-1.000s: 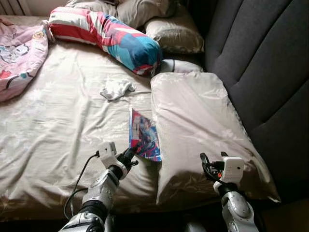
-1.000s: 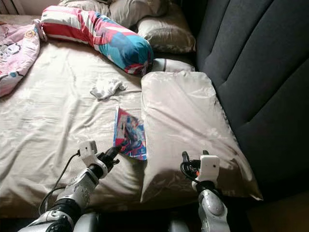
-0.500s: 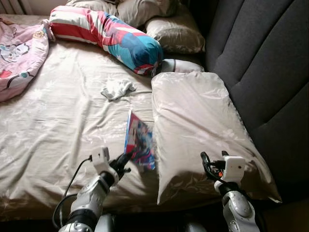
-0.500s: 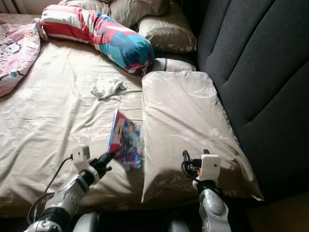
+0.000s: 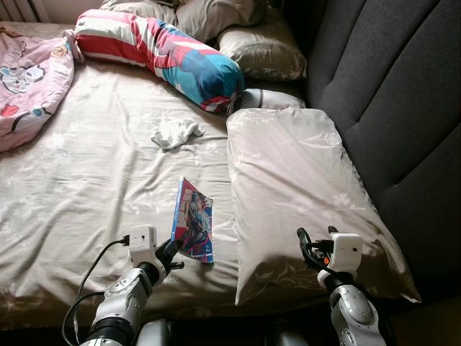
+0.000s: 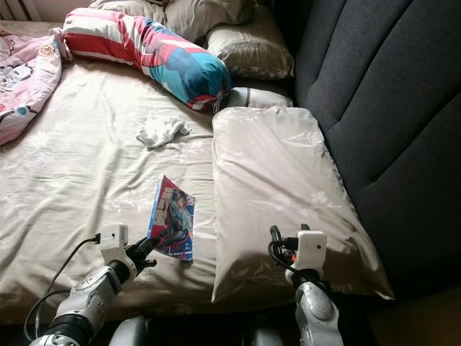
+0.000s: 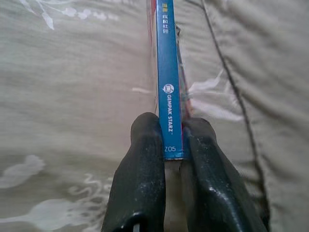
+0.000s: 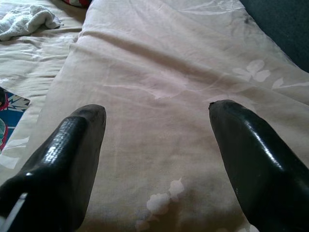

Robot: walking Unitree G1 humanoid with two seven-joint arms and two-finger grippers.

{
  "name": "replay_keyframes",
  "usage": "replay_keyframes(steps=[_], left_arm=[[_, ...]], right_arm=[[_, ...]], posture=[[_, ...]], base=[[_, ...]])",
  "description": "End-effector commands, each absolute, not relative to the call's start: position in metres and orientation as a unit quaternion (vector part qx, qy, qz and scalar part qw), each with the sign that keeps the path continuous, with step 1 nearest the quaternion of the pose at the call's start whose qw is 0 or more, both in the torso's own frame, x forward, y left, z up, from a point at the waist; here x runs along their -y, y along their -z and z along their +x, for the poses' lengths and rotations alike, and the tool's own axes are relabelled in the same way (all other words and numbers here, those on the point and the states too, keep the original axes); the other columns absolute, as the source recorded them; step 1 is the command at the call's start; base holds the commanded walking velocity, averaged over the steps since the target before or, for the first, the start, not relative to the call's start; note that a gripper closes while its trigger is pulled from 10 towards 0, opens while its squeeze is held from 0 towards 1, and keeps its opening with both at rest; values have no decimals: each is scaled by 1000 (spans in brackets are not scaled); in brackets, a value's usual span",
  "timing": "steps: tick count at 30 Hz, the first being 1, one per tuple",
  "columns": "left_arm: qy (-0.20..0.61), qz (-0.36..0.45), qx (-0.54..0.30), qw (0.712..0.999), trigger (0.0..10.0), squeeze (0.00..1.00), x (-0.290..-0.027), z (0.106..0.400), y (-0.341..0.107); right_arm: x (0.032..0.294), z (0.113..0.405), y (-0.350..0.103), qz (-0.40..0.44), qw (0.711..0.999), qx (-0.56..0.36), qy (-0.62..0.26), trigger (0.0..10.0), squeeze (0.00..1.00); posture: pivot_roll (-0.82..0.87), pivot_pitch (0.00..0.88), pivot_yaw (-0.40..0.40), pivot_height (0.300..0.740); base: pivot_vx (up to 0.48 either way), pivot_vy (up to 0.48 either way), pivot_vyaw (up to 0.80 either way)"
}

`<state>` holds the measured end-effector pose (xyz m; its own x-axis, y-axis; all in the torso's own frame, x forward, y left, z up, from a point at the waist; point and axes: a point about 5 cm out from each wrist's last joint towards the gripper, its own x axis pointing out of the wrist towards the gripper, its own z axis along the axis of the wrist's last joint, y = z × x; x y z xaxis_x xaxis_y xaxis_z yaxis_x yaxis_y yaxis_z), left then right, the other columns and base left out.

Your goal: Clean up the room

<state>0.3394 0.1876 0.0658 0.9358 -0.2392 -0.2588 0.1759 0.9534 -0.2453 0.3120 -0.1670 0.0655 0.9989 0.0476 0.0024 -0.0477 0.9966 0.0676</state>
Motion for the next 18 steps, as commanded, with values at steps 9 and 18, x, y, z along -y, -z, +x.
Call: replay_keyframes(steps=[9, 18], left_arm=[[122, -70, -229, 963, 10000, 0, -164, 324, -33], [115, -55, -244, 961, 10000, 0, -157, 323, -29]], right_arm=[[174, 306, -56, 29, 999, -24, -15, 10000, 0], [173, 306, -56, 29, 999, -24, -15, 10000, 0]], posture=[[-94, 273, -123, 623], [-93, 274, -124, 623]], base=[[0, 0, 0], [0, 0, 0]])
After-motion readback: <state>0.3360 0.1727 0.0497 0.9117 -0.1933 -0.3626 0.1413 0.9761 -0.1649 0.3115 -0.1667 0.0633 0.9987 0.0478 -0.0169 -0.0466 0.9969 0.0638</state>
